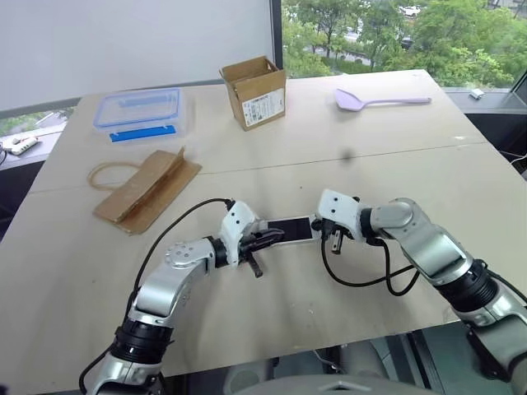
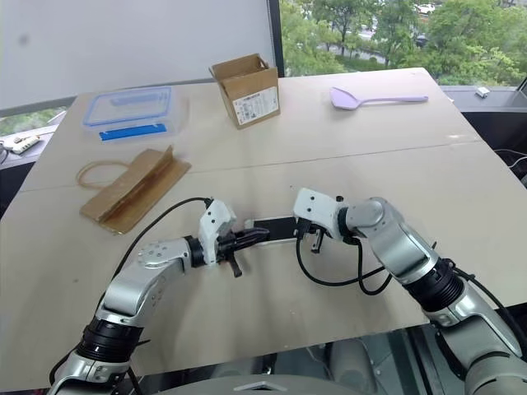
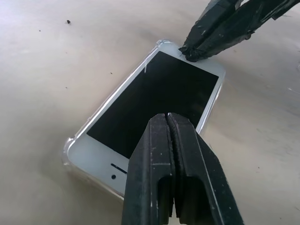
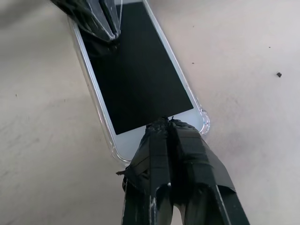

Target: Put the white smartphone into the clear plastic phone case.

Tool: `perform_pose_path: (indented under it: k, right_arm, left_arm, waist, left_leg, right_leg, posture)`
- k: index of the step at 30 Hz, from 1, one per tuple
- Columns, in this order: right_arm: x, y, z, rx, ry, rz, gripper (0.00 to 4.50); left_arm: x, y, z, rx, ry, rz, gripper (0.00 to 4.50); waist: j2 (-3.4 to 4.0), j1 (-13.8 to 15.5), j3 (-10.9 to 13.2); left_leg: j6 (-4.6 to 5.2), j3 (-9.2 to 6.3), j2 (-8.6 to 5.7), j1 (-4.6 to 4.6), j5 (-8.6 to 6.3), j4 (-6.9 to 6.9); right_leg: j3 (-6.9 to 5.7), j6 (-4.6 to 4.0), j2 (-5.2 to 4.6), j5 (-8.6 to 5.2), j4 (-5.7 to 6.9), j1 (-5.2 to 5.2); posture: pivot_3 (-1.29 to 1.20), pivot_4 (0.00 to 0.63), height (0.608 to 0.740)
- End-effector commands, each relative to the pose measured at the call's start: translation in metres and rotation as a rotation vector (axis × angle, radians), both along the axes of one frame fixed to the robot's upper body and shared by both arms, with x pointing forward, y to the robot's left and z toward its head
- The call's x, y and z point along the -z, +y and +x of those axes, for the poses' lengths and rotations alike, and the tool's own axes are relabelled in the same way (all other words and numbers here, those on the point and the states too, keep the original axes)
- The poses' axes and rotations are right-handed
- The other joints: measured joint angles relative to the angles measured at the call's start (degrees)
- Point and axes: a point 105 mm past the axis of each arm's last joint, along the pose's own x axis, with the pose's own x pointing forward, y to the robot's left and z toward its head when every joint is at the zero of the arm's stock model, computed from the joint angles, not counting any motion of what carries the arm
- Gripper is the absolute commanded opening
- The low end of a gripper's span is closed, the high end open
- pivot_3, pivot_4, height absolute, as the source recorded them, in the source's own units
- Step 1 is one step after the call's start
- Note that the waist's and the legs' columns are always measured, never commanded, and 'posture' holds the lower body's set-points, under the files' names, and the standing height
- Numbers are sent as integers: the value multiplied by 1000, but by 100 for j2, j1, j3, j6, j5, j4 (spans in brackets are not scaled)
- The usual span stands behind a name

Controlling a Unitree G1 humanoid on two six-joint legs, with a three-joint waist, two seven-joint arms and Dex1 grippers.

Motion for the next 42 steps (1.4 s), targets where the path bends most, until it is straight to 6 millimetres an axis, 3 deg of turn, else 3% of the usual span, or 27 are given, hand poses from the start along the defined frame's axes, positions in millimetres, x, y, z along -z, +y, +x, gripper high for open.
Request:
perform_pose_path:
  k: [1,6,15,23,28,36,42]
  right_arm:
    - [12,6,-8,-15,80,56,27]
    - [-6,7,1,32,52,164,27]
    - [-17,2,-5,21,63,240,27]
    - [10,-17,-15,-6,110,65,27]
    - [18,-25,-10,15,117,6,27]
    - [30,-18,-14,-34,203,-66,27]
    - [40,-15,-6,-20,220,-112,27]
  left_arm:
    - [-4,-2,-1,9,-11,15,64]
    - [-6,-1,-1,9,-10,18,64]
    - [-8,-4,-1,12,-10,18,64]
    - [-8,-5,-2,10,-8,17,64]
    - [-5,-3,-3,6,-3,18,64]
    - [-4,0,-4,0,-2,21,64]
    - [-1,1,-6,-7,-1,22,64]
  waist:
    - [1,-31,7]
    - [-7,-53,52]
    - [-4,-36,125]
    - [-7,-28,139]
    - [-9,-28,138]
    - [-11,-32,136]
    - [-18,-45,126]
  left_leg:
    - [0,0,0,0,0,-1]
    - [0,0,5,0,0,-10]
    - [0,0,8,-5,0,-10]
    - [0,1,6,-5,0,-10]
    - [0,1,6,-2,0,-9]
    - [0,0,6,4,1,-8]
    - [0,1,8,17,1,-8]
  right_leg:
    - [0,0,0,0,0,-1]
    - [1,4,9,3,3,-9]
    - [1,6,11,5,6,-13]
    - [0,6,10,5,6,-13]
    - [0,4,10,4,7,-11]
    - [1,4,9,4,11,-7]
    - [3,2,11,3,20,-1]
  posture:
    - [0,150,740]
    - [0,150,740]
    - [0,150,740]
    - [0,150,740]
    - [0,150,740]
    - [0,150,740]
    - [0,150,740]
